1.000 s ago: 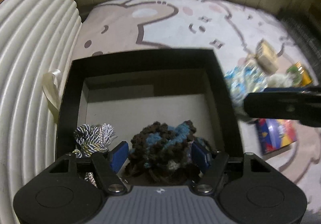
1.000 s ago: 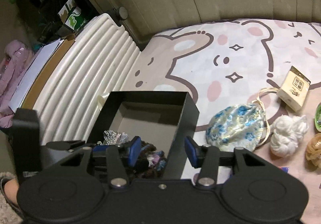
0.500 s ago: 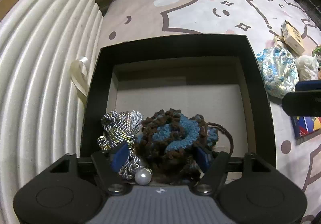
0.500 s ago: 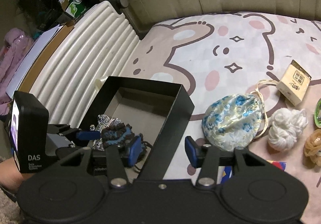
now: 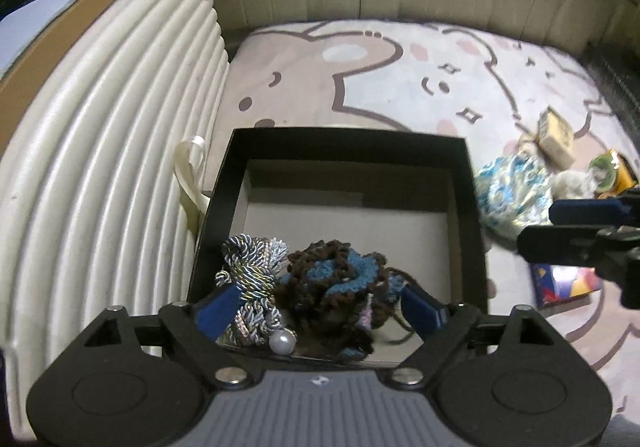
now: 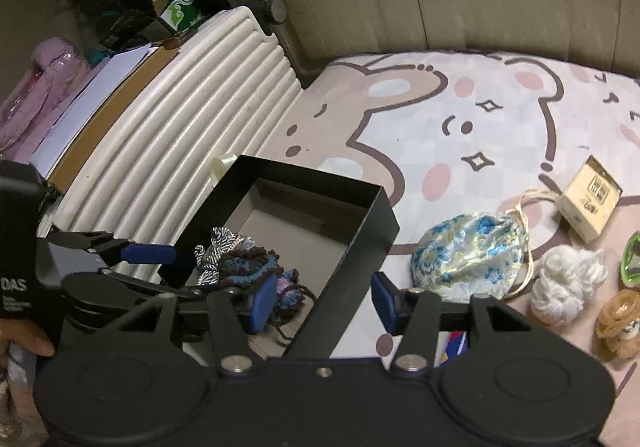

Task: Organize objects
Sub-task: 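Lower the rope into the box with the left tool while the right tool releases the pouch there, then withdraw both tools from the black box back toward the remaining items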

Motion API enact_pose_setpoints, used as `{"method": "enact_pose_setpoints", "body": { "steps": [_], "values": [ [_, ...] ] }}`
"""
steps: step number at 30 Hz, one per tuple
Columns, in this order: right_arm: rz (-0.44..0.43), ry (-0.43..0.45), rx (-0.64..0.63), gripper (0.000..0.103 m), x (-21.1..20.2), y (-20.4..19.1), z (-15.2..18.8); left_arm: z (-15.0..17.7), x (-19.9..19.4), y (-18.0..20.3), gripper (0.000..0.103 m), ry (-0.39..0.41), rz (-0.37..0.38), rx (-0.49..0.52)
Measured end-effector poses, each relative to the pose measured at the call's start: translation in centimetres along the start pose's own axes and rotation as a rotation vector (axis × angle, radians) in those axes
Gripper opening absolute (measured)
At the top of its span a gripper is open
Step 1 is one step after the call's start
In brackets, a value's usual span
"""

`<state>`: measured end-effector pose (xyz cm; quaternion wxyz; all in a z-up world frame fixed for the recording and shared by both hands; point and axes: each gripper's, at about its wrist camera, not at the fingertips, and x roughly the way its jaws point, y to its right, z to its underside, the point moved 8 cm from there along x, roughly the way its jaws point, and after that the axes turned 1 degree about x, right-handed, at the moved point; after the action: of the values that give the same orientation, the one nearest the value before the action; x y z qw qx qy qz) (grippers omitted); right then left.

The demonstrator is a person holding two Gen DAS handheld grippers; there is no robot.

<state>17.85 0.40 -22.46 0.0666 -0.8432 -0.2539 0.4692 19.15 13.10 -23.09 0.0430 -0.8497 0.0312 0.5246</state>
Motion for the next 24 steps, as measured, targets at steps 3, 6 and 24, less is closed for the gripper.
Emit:
{"method": "enact_pose_setpoints", "body": {
  "steps": [3,6,24],
  "values": [
    [0.021,0.021,-0.036,0.07,-0.7,0.1,0.0,0.1,-1.1,0.3,0.093,0.018,0.01,-0.013],
    [0.05,0.04,-0.07,0.078,-1.4,0.4,0.1,0.3,-2.2,0.3,0.096,0.041,0.009,-0.03],
    [0.186,0.122,-0.184,0.103,-5.2,2.9,0.8,1.3,-6.4,0.8,0.103,0.163,-0.064,-0.083]
  ]
}}
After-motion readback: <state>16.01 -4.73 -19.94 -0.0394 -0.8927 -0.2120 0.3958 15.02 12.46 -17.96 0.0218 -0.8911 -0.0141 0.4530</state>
